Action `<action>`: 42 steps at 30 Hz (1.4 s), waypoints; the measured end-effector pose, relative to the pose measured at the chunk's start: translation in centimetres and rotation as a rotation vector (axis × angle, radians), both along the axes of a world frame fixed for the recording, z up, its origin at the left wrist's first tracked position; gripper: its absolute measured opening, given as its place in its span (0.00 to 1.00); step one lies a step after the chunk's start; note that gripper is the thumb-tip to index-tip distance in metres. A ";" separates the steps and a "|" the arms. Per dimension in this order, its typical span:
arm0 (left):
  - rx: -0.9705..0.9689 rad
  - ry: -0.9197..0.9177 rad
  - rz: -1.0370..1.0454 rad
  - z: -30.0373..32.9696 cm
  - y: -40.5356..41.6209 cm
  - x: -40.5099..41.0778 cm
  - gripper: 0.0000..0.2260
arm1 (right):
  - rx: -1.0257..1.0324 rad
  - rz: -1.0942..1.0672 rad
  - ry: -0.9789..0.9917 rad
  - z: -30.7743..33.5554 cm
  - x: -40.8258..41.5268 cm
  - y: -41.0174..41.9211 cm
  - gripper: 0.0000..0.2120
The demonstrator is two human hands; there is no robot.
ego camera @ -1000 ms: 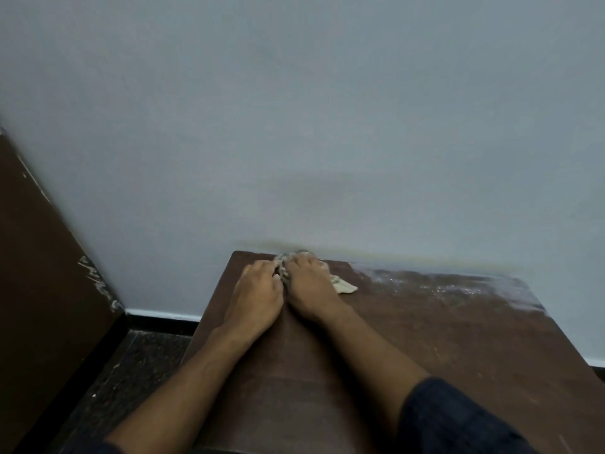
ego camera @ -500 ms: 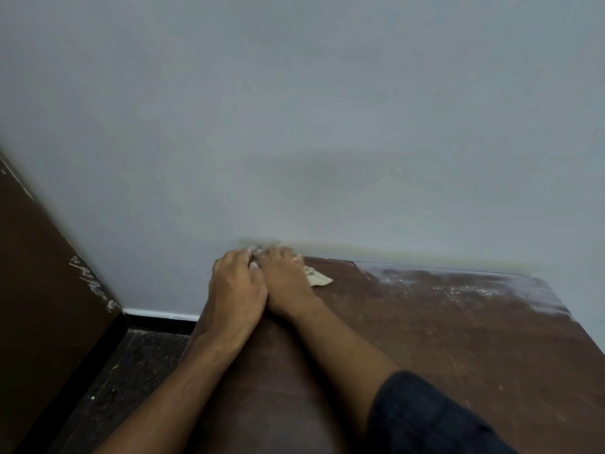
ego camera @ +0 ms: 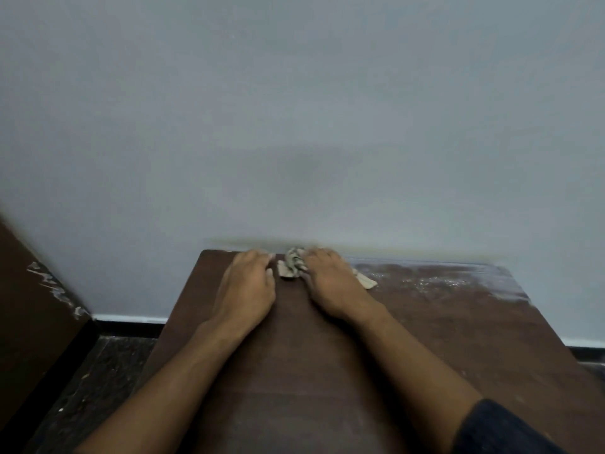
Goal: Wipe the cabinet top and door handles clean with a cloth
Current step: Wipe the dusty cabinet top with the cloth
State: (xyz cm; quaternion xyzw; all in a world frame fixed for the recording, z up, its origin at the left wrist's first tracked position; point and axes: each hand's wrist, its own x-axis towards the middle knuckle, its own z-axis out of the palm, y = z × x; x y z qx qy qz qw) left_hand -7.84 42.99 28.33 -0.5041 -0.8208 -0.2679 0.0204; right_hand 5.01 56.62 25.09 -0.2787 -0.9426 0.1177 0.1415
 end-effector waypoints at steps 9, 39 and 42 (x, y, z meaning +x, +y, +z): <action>0.008 -0.058 -0.103 0.4 3.4 3.7 0.16 | 0.003 0.026 0.029 -0.2 6.6 -4.3 0.22; -0.063 -0.161 -0.260 0.7 4.7 6.0 0.16 | -0.049 -0.014 0.015 0.2 12.2 -2.5 0.22; -0.072 -0.160 -0.231 1.1 4.1 5.9 0.16 | -0.046 -0.112 0.010 0.4 8.4 0.7 0.22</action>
